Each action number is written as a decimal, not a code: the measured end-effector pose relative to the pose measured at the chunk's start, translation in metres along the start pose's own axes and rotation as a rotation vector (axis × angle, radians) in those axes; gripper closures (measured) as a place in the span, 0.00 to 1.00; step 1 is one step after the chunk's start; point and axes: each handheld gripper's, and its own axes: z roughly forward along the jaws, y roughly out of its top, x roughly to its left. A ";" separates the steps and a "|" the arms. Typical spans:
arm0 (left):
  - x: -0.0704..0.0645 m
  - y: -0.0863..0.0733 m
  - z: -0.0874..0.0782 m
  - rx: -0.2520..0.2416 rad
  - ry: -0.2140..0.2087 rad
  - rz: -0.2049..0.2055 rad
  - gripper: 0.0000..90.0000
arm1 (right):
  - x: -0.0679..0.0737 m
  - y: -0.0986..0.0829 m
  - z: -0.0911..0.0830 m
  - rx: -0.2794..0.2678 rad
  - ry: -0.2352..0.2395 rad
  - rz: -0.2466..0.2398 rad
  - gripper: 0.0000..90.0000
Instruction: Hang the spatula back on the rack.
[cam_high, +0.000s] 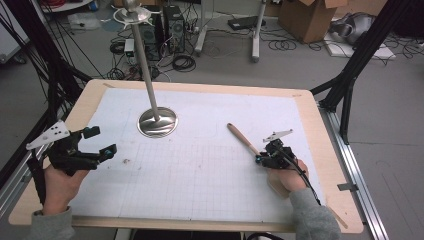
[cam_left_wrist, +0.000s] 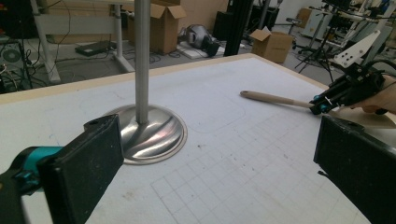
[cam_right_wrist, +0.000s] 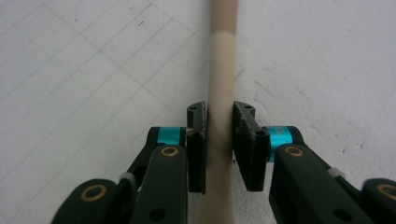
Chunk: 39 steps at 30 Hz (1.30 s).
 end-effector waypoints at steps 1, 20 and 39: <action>0.000 0.000 0.000 0.001 0.000 0.000 0.02 | 0.001 0.000 0.000 0.002 0.002 -0.013 0.86; -0.001 0.001 -0.001 -0.005 0.001 0.001 0.02 | 0.000 -0.001 -0.004 0.001 0.009 -0.007 0.87; 0.000 0.001 -0.005 -0.013 0.003 -0.002 0.02 | 0.005 0.017 -0.027 -0.074 0.032 -0.033 0.87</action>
